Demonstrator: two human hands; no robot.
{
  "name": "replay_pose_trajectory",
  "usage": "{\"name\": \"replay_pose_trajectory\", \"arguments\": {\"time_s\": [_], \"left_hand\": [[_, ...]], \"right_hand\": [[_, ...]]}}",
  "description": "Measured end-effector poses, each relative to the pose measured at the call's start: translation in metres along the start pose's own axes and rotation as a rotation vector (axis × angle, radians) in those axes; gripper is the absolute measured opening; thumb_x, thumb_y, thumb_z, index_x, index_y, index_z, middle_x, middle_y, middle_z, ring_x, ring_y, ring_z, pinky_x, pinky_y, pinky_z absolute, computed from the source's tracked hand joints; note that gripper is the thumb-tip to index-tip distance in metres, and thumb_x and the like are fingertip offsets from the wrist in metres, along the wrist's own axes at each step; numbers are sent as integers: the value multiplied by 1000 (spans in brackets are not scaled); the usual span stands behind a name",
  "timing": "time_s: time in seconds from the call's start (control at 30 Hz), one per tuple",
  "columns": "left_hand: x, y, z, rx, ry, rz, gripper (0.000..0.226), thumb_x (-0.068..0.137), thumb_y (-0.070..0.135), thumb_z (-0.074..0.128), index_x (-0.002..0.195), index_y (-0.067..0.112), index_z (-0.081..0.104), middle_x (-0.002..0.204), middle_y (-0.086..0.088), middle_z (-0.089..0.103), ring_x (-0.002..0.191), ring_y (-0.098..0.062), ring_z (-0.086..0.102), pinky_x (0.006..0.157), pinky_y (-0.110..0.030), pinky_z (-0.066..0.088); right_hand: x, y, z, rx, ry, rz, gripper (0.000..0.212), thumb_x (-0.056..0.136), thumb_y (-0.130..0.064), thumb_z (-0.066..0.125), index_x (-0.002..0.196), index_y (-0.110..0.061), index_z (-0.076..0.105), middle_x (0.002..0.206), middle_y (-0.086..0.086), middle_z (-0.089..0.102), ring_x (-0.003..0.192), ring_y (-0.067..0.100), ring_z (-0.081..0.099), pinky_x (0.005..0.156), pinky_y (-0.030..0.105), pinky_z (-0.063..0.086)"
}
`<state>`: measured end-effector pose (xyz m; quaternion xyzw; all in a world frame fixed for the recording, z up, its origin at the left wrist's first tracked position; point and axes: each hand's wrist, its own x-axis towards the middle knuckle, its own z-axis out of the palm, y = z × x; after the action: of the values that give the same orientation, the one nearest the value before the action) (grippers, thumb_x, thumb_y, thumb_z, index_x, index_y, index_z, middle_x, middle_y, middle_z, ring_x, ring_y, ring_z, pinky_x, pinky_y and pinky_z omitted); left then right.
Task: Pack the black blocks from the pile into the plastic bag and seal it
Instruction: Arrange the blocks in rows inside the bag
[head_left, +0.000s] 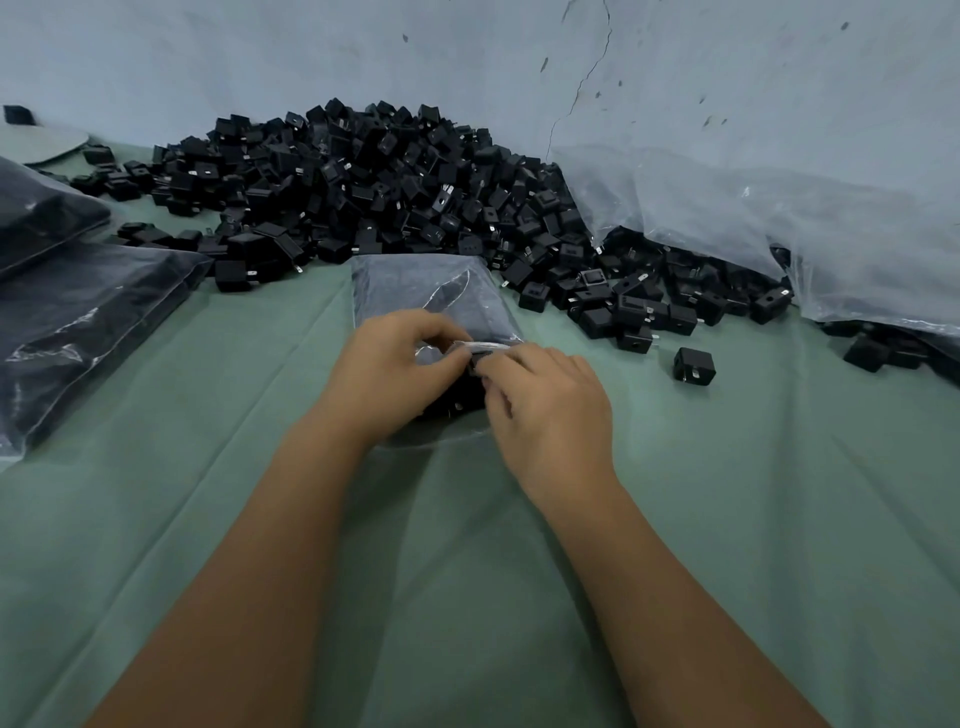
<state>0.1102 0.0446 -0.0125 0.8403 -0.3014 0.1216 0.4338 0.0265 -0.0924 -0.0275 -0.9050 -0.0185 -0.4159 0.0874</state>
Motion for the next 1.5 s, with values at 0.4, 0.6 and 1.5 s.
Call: {"name": "replay_pose_trajectory", "arguments": {"time_s": [0.4,0.6,1.5], "left_hand": [[-4,20,-13,-436,-129,-41,3,80,7,77,79,10,77,86,-3,74,84,-13,68,80,-27,52],[1,2,-26,-751,284,-264,30,92,28,55,67,24,72,81,3,75,85,-14,68,82,-24,48],[20,-36,-5,-888,667,-588,32,93,14,52,64,12,63,56,5,67,54,-4,63,53,-11,45]], "right_hand": [[1,-16,-7,-21,-466,40,47,91,-25,38,133,-10,53,126,11,54,119,30,48,104,36,35],[-2,-23,-6,-46,-440,85,37,93,-35,41,125,-26,58,110,10,50,103,28,47,91,35,40],[32,-27,27,-155,-656,294,72,95,-62,26,151,-17,21,147,12,27,138,30,24,113,45,28]]}}
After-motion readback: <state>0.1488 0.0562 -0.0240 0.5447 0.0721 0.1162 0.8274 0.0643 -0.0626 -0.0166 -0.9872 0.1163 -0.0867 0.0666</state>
